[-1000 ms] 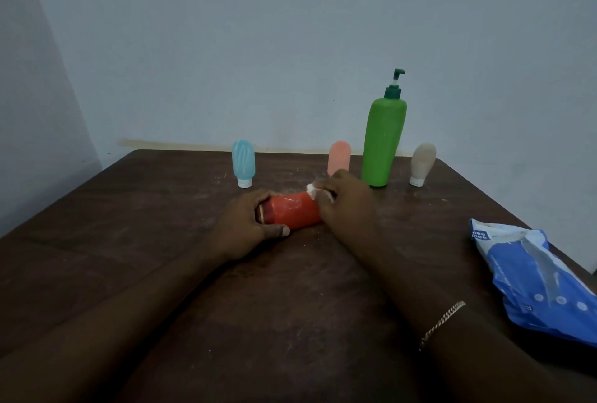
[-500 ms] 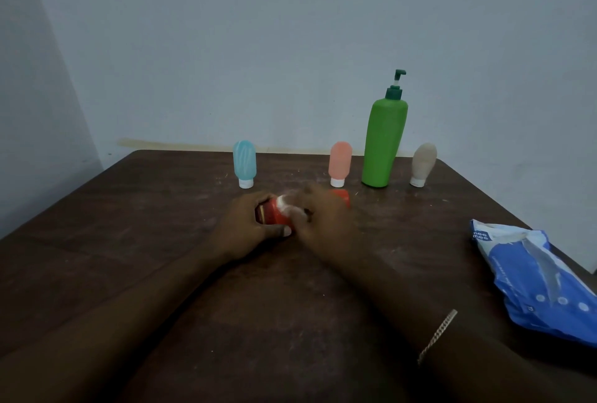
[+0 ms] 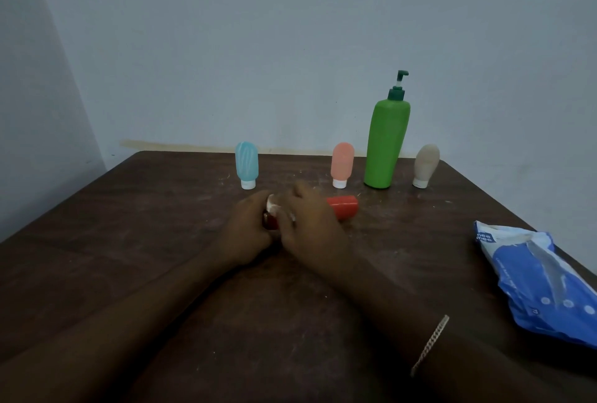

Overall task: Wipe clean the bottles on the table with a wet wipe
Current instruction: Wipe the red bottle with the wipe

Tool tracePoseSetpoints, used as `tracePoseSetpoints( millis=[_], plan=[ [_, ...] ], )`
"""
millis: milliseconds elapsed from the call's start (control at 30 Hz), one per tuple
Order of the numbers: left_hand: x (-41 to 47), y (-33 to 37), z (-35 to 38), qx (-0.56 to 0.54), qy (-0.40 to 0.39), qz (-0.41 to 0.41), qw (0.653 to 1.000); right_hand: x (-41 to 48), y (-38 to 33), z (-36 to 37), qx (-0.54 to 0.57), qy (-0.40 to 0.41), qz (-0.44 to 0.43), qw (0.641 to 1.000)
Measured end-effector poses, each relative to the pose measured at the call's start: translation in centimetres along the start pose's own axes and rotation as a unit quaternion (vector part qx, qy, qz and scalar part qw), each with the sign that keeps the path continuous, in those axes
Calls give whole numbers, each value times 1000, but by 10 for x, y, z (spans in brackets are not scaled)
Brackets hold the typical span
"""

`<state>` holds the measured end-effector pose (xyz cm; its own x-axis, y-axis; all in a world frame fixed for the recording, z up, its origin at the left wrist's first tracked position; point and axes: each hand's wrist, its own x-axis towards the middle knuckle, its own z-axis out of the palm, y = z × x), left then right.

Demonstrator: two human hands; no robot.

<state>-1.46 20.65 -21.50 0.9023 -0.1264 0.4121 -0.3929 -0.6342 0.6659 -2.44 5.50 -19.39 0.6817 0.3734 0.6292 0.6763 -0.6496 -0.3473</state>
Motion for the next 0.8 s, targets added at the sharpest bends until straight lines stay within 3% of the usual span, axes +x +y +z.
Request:
tracePoseSetpoints(
  millis=[133, 300, 367, 433, 500, 667, 800],
  plan=[
    [-1, -4, 2, 14, 24, 17, 999, -2, 0, -2, -36, -12, -16, 999],
    [-1, -3, 2, 64, 11, 23, 998, 2, 62, -35, -128, -17, 135, 982],
    [-2, 0, 3, 82, 15, 35, 996, 3, 83, -44, -107, 9, 209, 972],
    [-1, 1, 5, 104, 22, 54, 993, 3, 83, -43, -92, 17, 230, 969],
    [-1, 0, 7, 125, 30, 75, 989, 2, 64, -34, -76, 6, 194, 978],
    [-2, -4, 7, 114, 54, 114, 985, -3, 7, -8, -34, -9, 12, 999],
    [-1, -5, 5, 101, 39, 84, 991, -1, 35, -9, -40, 21, 17, 999]
  ],
)
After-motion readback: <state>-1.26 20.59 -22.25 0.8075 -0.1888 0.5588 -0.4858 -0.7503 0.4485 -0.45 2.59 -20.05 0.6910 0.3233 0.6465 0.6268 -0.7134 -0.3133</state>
